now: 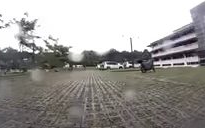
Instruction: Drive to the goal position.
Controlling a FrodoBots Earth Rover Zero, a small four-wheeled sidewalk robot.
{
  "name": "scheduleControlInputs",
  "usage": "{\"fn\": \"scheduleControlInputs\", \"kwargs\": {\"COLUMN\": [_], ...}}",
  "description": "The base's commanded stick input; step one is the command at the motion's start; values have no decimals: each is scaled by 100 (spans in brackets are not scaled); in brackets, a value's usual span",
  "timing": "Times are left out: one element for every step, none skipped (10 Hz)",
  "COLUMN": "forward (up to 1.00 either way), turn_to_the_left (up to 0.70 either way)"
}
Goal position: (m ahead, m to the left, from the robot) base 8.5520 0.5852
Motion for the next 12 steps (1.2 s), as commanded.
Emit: {"fn": "scheduleControlInputs", "kwargs": {"forward": [85,85,85,85,85,85,85,85,85,85,85,85], "turn_to_the_left": [0,0,0,0,0,0,0,0,0,0,0,0]}}
